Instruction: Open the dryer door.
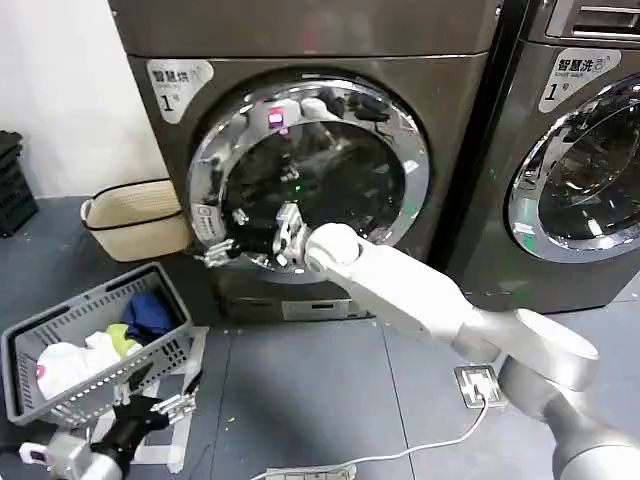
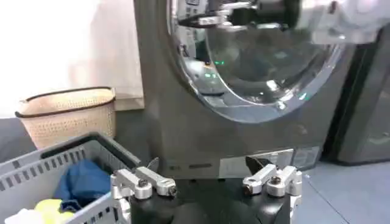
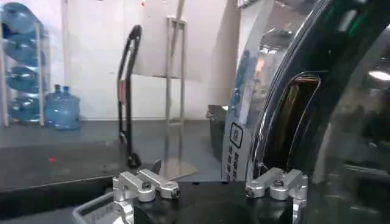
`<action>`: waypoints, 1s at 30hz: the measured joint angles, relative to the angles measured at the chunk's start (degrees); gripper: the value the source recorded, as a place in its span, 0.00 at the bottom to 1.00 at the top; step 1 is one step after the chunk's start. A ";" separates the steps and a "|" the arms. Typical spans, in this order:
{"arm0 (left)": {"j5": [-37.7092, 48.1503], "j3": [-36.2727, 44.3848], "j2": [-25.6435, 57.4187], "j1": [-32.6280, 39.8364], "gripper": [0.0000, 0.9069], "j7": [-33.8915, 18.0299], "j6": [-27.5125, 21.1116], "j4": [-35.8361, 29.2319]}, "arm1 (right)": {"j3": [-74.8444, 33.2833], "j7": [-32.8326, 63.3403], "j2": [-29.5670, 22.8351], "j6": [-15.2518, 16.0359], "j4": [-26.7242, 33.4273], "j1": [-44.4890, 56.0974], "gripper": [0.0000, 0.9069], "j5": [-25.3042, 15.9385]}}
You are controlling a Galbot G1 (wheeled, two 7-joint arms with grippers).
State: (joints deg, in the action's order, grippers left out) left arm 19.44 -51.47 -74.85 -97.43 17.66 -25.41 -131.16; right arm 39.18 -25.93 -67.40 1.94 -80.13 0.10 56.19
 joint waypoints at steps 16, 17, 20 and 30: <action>8.47 -6.57 7.17 5.97 1.00 4.30 0.62 4.78 | -1.36 -5.43 8.17 0.35 -13.25 3.75 1.00 0.70; 9.33 -6.56 7.91 6.32 1.00 4.30 0.65 5.20 | -1.41 -6.00 8.66 0.39 -13.83 3.99 1.00 0.70; 11.80 -6.42 10.59 7.56 1.00 4.22 0.83 7.02 | -1.54 -7.97 10.32 0.71 -15.58 4.45 1.00 0.71; 15.85 -3.93 18.32 11.68 1.00 4.60 1.63 12.28 | -2.43 -15.16 16.14 1.14 -19.98 5.89 1.00 0.91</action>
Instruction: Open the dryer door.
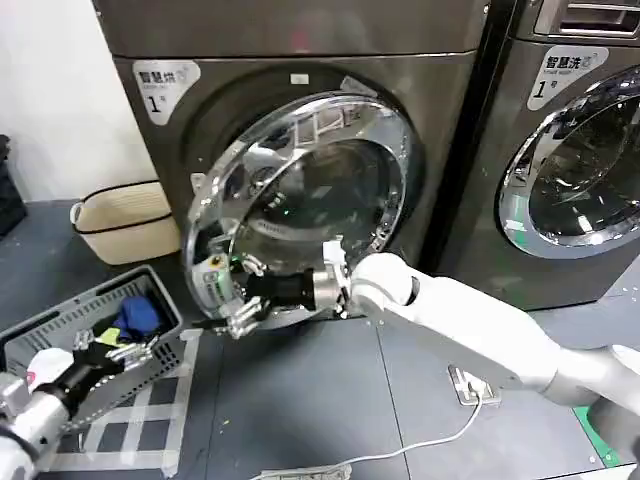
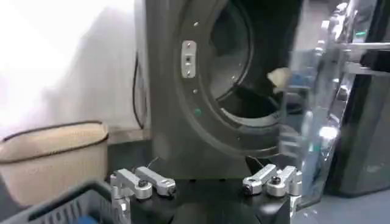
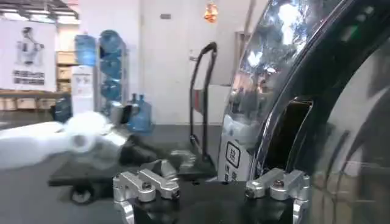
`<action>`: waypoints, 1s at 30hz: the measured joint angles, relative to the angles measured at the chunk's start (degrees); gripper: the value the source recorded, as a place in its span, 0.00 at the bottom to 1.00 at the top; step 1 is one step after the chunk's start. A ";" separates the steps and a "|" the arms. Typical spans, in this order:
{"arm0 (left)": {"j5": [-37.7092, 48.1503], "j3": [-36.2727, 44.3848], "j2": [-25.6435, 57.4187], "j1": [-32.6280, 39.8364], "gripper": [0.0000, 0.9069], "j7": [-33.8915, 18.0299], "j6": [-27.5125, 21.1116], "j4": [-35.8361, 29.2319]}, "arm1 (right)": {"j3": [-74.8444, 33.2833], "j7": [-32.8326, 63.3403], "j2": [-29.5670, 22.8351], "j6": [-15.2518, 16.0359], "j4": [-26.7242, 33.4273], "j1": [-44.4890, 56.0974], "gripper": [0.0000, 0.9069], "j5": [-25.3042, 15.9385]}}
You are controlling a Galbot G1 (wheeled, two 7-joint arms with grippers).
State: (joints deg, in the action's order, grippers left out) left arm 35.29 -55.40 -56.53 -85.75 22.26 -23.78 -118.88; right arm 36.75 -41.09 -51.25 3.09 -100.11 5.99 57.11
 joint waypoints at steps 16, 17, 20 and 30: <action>5.18 8.15 11.24 8.99 1.00 3.00 2.66 7.55 | -4.68 -11.37 10.28 0.55 -7.19 4.56 1.00 -0.01; 5.23 8.68 11.81 9.61 1.00 3.65 3.00 7.74 | -5.31 -11.69 10.93 0.54 -7.73 5.14 1.00 -0.01; 5.28 10.32 13.40 11.22 1.00 5.44 3.93 7.83 | -7.47 -12.43 12.85 0.46 -9.40 7.27 1.00 -0.09; 4.91 18.20 17.99 17.25 1.00 10.51 7.32 9.17 | -20.72 -14.45 19.03 -1.61 -12.89 19.72 1.00 -0.26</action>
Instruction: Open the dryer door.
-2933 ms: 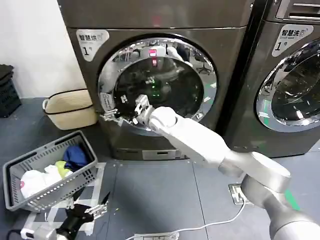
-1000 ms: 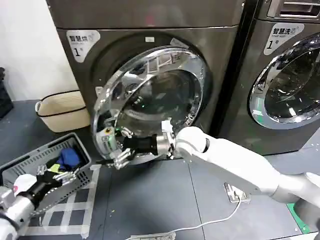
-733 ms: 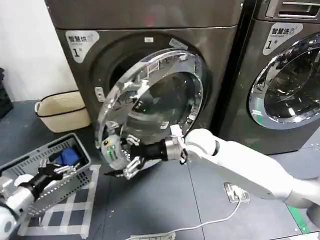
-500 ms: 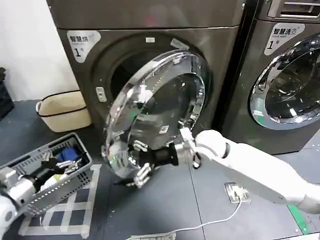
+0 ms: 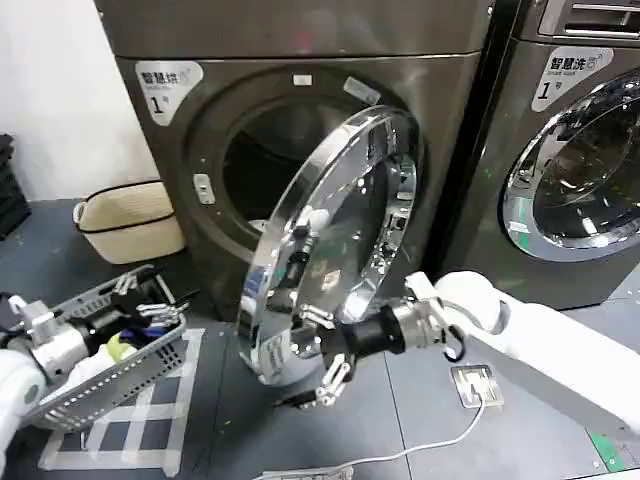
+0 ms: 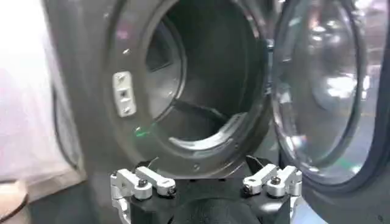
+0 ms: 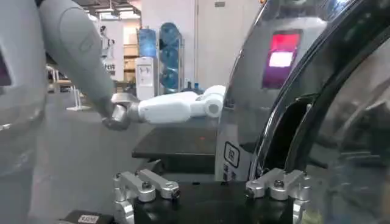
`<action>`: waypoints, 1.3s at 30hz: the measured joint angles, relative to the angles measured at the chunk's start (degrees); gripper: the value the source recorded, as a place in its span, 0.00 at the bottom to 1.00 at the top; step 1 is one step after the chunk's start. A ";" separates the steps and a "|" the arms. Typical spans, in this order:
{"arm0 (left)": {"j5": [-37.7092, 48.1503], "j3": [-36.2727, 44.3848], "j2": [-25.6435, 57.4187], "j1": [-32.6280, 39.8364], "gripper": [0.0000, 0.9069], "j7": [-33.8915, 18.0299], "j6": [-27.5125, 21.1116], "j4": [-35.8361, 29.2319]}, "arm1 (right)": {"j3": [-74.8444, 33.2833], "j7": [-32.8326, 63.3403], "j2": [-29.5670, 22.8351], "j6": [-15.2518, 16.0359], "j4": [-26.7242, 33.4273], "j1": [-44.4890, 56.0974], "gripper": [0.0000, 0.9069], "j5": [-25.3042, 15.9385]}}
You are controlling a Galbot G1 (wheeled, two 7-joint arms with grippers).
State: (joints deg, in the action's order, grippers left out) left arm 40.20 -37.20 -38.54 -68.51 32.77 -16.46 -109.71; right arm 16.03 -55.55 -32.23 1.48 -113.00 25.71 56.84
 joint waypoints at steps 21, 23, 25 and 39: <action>-3.36 27.18 -3.23 21.16 1.00 3.87 3.70 4.29 | -48.14 9.71 3.44 -6.62 1.29 44.04 1.00 -5.70; -3.52 29.48 -3.82 23.12 1.00 3.88 3.81 4.82 | -54.64 10.11 1.17 -7.40 0.68 50.59 1.00 -5.91; -3.55 31.63 -4.33 24.93 1.00 3.88 3.94 5.28 | -60.97 10.11 -1.49 -8.67 0.00 56.82 1.00 -6.29; -4.56 44.04 -10.68 35.09 1.00 3.55 5.20 9.40 | -92.25 21.89 -23.52 -17.44 -0.68 82.33 1.00 -11.93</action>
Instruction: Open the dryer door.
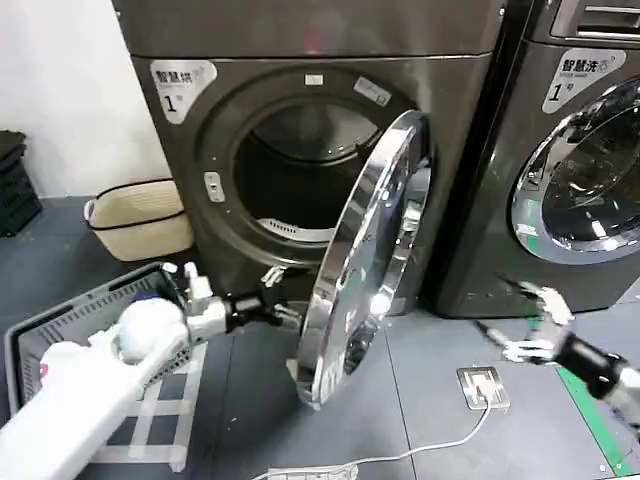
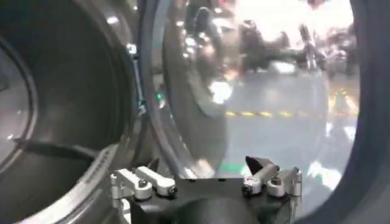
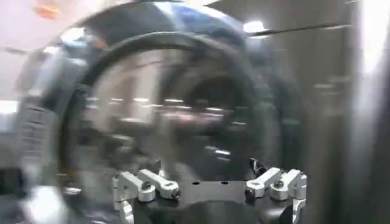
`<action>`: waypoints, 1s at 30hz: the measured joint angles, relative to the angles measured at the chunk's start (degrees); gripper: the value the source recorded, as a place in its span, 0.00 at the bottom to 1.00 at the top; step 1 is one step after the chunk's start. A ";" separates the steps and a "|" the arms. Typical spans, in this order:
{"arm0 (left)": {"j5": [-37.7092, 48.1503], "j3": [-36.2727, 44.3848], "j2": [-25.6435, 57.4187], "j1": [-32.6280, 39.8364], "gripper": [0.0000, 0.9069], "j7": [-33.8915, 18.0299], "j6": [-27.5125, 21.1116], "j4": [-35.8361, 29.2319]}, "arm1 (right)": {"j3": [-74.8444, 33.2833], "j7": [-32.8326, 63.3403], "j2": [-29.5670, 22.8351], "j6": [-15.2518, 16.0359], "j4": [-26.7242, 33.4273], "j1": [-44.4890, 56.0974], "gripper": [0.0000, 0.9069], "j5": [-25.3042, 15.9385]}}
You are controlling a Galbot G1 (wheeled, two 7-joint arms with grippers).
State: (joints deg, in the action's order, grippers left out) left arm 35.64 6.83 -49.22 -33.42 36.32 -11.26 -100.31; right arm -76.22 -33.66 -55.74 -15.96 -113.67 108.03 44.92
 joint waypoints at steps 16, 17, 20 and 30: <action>-2.86 8.51 -8.63 7.41 1.00 -0.74 3.31 6.03 | -18.00 22.60 -22.72 0.62 8.30 2.55 1.00 -14.34; -3.33 9.08 -9.25 7.92 1.00 -1.08 3.58 6.50 | -18.93 23.82 -23.58 1.01 9.10 2.36 1.00 -15.00; -4.01 10.73 -10.96 9.34 1.00 -2.01 3.95 8.02 | -21.48 27.15 -25.71 1.78 11.94 2.18 1.00 -16.77; -4.63 14.17 -17.33 13.40 1.00 -6.12 4.62 13.91 | -28.09 43.17 -30.28 6.50 19.78 0.76 1.00 -18.46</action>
State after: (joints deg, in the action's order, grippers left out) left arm 31.00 21.01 -66.55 -20.02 30.21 -6.65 -86.40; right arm -104.30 9.51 -86.02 -9.45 -93.90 108.80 26.46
